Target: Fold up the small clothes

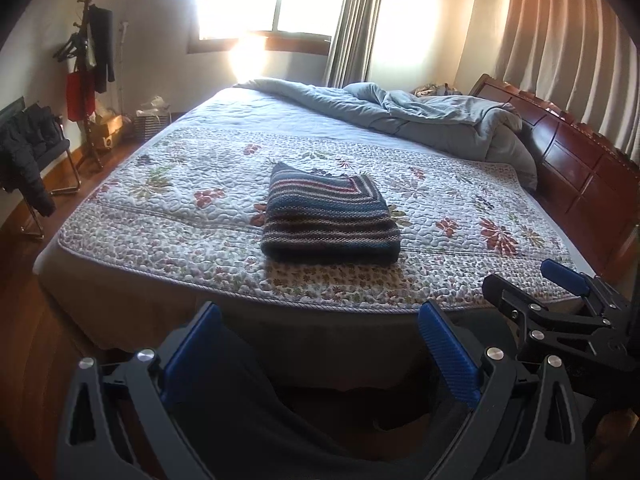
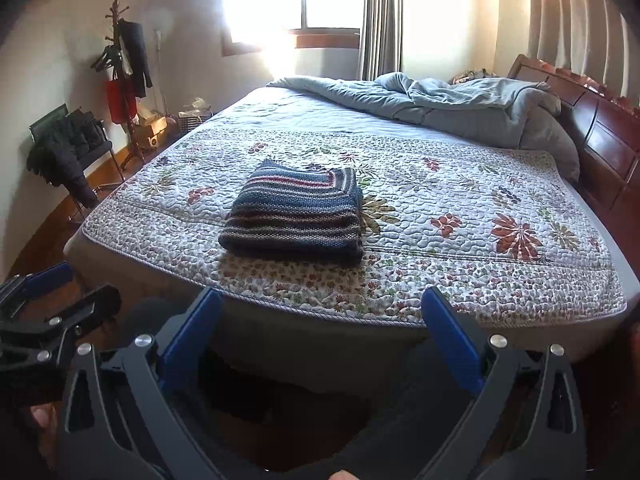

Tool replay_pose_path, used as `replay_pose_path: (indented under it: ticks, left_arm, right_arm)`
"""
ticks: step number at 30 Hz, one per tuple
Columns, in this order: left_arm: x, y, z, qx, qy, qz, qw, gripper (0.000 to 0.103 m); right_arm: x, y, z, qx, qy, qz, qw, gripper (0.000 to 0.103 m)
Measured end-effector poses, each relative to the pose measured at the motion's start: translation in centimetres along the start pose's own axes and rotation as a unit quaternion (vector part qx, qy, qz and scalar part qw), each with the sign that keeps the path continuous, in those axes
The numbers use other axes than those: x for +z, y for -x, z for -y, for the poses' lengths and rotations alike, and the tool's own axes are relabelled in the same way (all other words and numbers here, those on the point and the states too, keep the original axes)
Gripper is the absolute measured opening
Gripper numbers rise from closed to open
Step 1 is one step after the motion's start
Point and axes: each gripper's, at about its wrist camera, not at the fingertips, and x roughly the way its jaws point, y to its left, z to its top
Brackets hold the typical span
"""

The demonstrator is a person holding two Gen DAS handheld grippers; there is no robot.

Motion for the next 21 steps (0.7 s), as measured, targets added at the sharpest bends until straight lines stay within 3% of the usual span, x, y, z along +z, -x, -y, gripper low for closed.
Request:
replay_pose_path:
  ticks: [21]
  left_arm:
    - [-0.7,2.4,0.3,0.04,-0.013,0.019,0.9989,0.099]
  right_arm:
    - [-0.6,2.2,0.1,0.003,-0.015,0.022,1.0,0.1]
